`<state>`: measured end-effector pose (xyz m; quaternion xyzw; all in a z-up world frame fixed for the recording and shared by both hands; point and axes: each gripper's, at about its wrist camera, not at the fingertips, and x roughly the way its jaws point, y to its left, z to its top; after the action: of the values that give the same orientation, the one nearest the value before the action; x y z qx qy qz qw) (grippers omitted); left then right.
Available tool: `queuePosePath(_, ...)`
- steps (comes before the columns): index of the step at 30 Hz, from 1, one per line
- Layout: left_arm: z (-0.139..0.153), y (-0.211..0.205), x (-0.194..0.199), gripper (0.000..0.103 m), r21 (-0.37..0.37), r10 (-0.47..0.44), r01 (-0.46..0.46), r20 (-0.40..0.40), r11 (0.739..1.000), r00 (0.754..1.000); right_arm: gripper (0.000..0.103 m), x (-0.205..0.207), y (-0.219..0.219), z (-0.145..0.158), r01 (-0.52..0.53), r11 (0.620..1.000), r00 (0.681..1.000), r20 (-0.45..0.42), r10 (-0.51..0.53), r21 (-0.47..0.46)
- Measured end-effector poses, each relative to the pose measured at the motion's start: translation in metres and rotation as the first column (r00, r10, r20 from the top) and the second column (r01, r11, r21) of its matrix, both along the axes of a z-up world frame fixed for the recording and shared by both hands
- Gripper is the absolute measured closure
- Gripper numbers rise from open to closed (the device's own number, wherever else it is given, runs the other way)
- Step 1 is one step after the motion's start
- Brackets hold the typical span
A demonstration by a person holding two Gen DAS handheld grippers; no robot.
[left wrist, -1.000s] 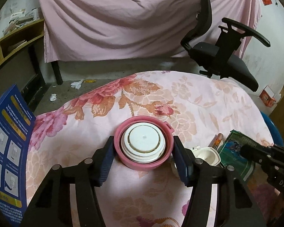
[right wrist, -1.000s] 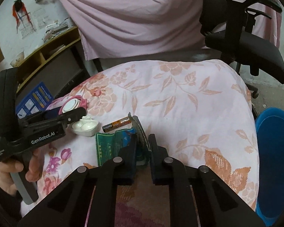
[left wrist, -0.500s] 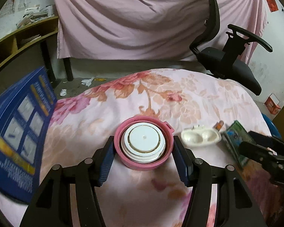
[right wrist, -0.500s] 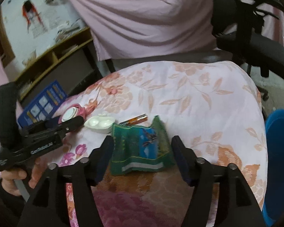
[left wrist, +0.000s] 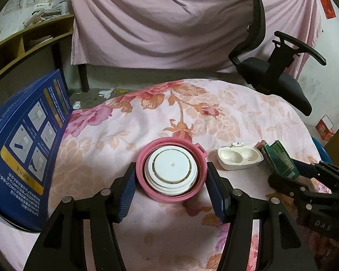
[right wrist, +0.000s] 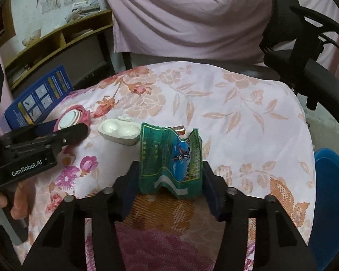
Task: Collect trash
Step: 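Grasp the pink tape roll with the left tool while the right tool grasps the green wrapper, then carry tape roll and wrapper to the blue bucket and open both tools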
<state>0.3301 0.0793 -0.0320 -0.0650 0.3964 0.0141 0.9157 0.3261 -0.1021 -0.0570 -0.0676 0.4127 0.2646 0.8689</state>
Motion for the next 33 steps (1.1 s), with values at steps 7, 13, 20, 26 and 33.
queuePosePath(7, 0.002, 0.001, -0.001, 0.05, -0.043, -0.006, 0.007, 0.028, 0.999, 1.0, 0.071, -0.003, -0.002, 0.003, 0.006, 1.0, 1.0, 0.016, -0.006, 0.011)
queuePosePath(13, 0.015, -0.003, -0.011, 0.05, -0.074, -0.014, 0.024, 0.127, 0.997, 0.992, 0.077, -0.008, -0.006, 0.009, 0.021, 0.999, 0.998, 0.058, -0.023, 0.025)
queuePosePath(20, 0.037, -0.011, -0.033, 0.05, -0.08, -0.001, 0.028, 0.318, 0.996, 0.948, 0.077, -0.026, -0.026, 0.03, 0.068, 0.99, 0.975, 0.203, -0.092, 0.123)
queuePosePath(26, 0.053, -0.021, -0.057, 0.05, -0.068, 0.006, 0.031, 0.48, 0.997, 0.877, 0.076, -0.049, -0.05, 0.051, 0.097, 0.963, 0.911, 0.366, -0.187, 0.251)
queuePosePath(33, 0.069, -0.041, -0.086, 0.05, -0.009, -0.027, 0.041, 0.629, 0.999, 0.777, 0.075, -0.078, -0.068, 0.077, 0.103, 0.94, 0.778, 0.563, -0.28, 0.325)
